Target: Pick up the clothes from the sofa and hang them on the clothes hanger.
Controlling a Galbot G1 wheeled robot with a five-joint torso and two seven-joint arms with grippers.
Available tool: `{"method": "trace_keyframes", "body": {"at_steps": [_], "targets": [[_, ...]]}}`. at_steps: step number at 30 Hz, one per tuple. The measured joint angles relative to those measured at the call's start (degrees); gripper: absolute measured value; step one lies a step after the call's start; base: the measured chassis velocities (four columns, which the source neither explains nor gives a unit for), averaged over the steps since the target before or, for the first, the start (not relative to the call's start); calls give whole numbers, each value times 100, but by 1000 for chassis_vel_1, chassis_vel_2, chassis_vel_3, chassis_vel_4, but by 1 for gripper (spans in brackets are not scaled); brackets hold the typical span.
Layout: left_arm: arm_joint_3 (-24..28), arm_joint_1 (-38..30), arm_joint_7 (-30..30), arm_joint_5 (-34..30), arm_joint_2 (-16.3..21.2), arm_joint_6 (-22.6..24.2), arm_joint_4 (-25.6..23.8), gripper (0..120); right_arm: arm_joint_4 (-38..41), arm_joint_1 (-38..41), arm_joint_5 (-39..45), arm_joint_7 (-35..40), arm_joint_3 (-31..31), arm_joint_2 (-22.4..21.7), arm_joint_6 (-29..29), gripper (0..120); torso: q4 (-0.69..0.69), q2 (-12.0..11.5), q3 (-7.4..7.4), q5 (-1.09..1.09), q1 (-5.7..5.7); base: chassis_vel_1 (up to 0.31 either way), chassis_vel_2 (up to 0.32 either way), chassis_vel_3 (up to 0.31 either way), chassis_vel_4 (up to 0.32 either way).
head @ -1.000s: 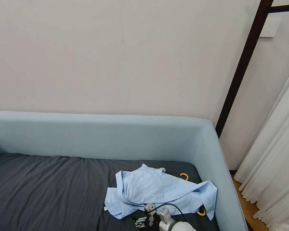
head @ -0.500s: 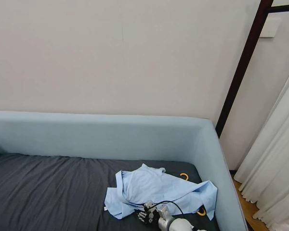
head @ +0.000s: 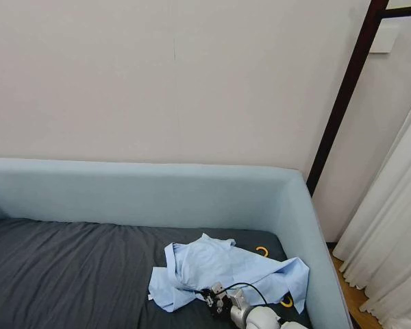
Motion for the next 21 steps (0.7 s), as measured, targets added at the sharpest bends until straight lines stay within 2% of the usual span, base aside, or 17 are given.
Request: {"method": "trace_keyframes", "body": {"at_steps": [6,10,11,15,21], "targets": [[12,-108,1,-57,91,66,28,100,865,-46,431,34,212,-325,25,0,1,0,0,1,0,0,0,0,0],[52,-307,7,-155,263,225,28,100,2053,-47,1056,140,467,-948,-149,0,-1,0,0,1,0,0,0,0,0],[52,-307,7,-155,263,225,28,100,2053,-47,1056,140,467,-948,-149,0,-1,0,0,1,0,0,0,0,0],[106,-531,58,-222,501,425,-39,100,2910,-19,1437,205,645,-1559,-337,0,0,1,0,0,0,0,0,0,0],[130,-764,116,-331,842,715,-176,100,3476,-156,1582,172,914,-2016,-366,0,1,0,0,2,0,0,0,0,0]]}}
